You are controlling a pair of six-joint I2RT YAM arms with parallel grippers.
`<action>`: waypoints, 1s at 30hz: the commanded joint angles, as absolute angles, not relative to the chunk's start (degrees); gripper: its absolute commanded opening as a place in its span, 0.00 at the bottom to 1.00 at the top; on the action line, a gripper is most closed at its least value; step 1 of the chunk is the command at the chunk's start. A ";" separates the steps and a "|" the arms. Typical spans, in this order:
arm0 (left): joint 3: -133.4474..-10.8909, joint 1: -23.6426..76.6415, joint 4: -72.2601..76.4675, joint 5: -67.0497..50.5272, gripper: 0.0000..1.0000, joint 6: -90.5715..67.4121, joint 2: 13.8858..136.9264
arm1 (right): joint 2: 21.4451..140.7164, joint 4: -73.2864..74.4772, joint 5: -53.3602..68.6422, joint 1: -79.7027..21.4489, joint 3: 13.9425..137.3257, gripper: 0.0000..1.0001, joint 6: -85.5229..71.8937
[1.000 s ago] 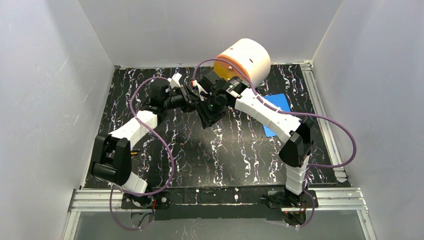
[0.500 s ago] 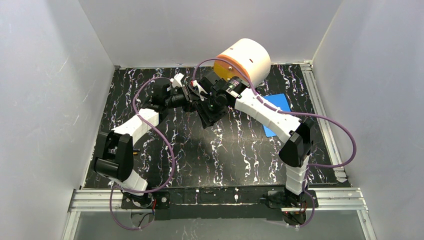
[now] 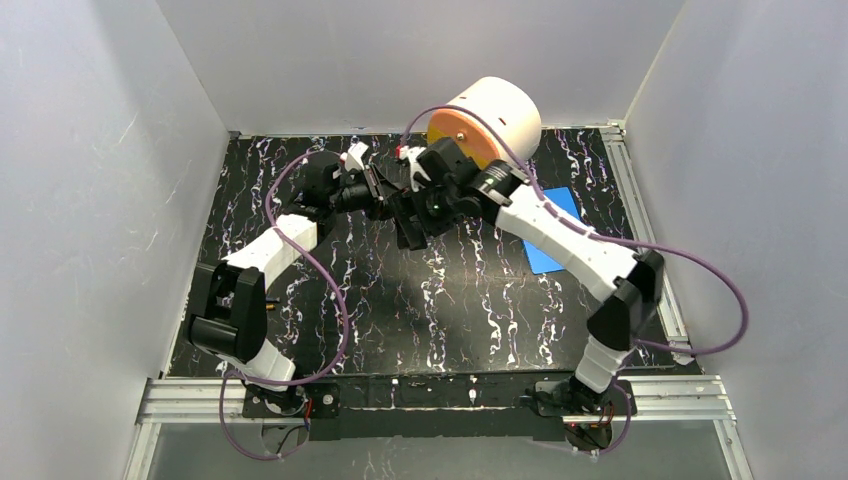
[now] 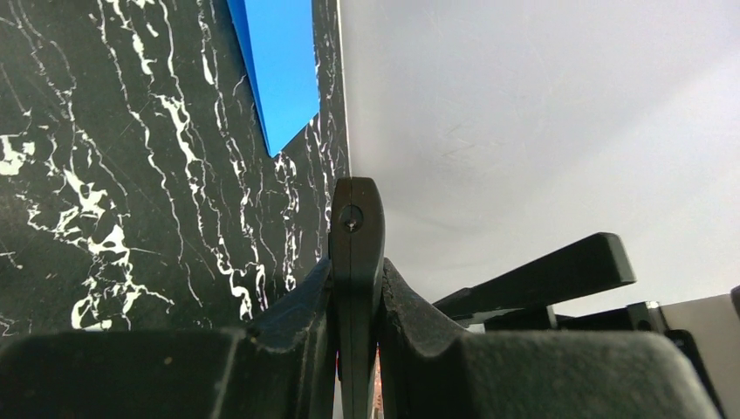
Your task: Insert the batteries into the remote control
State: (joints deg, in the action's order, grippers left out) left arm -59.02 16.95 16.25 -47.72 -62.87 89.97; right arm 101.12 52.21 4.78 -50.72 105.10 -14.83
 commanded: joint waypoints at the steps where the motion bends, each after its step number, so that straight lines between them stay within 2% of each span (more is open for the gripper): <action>1: -62.59 16.47 16.79 -49.58 0.00 -63.93 89.17 | 90.74 37.07 5.89 -48.86 97.92 0.92 -19.97; 6: -64.50 16.50 17.13 -48.61 0.00 -66.22 88.28 | 79.00 17.17 0.38 -46.95 82.18 0.97 -31.02; 12: -65.56 16.47 21.95 -43.70 0.00 -74.44 85.36 | 67.16 -6.58 -13.01 -46.94 63.06 0.98 -53.03; 19: -66.24 16.61 24.97 -39.08 0.00 -83.72 82.06 | 66.35 -14.35 -14.79 -46.86 58.07 0.98 -61.76; 24: -64.72 16.70 26.81 -35.96 0.00 -88.23 79.52 | 66.81 -22.89 -13.35 -46.89 53.73 0.87 -69.36; 30: -63.79 17.37 29.39 -34.44 0.00 -91.55 78.47 | 69.97 -26.18 -9.36 -46.86 55.39 0.76 -70.40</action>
State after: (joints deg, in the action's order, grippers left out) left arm -63.90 16.99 25.82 -36.29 -87.79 81.45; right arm 68.62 -18.20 -11.33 -46.87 53.63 -67.46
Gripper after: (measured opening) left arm 0.160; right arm 0.808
